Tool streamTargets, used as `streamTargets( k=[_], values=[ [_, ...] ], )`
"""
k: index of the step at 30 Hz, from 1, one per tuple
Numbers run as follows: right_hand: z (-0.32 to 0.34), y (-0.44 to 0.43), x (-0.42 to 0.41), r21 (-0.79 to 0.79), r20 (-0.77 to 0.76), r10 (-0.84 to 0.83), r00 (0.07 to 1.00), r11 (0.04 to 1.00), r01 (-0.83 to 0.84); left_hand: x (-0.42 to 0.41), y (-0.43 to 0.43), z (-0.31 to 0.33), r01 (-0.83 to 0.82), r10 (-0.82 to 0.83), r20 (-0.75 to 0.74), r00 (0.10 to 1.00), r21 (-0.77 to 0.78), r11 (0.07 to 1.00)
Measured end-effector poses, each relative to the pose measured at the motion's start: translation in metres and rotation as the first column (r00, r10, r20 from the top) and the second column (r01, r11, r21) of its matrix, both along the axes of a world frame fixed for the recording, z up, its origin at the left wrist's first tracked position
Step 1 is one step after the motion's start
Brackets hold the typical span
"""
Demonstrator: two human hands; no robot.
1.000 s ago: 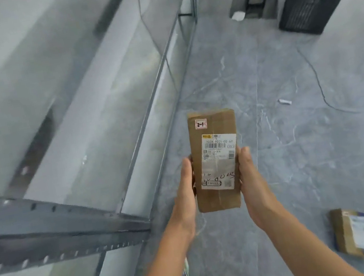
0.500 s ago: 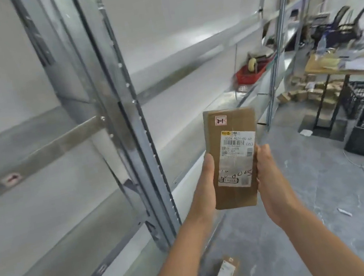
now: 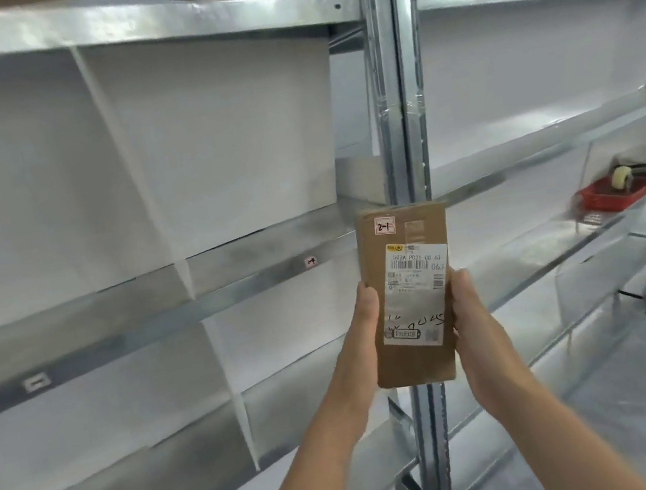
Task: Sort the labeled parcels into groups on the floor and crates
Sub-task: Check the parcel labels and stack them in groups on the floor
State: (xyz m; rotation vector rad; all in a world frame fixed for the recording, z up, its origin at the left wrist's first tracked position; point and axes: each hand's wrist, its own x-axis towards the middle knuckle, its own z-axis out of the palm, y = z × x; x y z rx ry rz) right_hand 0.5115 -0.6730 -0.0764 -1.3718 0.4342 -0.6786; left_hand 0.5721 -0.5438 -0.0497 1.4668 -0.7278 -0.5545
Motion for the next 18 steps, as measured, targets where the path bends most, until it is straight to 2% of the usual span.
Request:
streamTargets(
  k=[4,9,18],
  values=[
    [0.009,0.044,0.019,-0.006,-0.027,0.186,0.982,0.982,-0.186,-0.004,0.053,0.006,-0.176,0.176,-0.006,0.984,-0.016,0.984],
    [0.012,0.089,0.035,-0.044,-0.014,0.403,0.915,0.914,-0.403,-0.018,0.104,0.008,-0.414,0.414,-0.009,0.91,-0.028,0.91],
    [-0.003,0.187,0.053,-0.017,-0.056,0.737,0.674,0.674,-0.738,-0.066,0.194,-0.003,-0.745,0.745,-0.046,0.665,0.024,0.667]
  ],
)
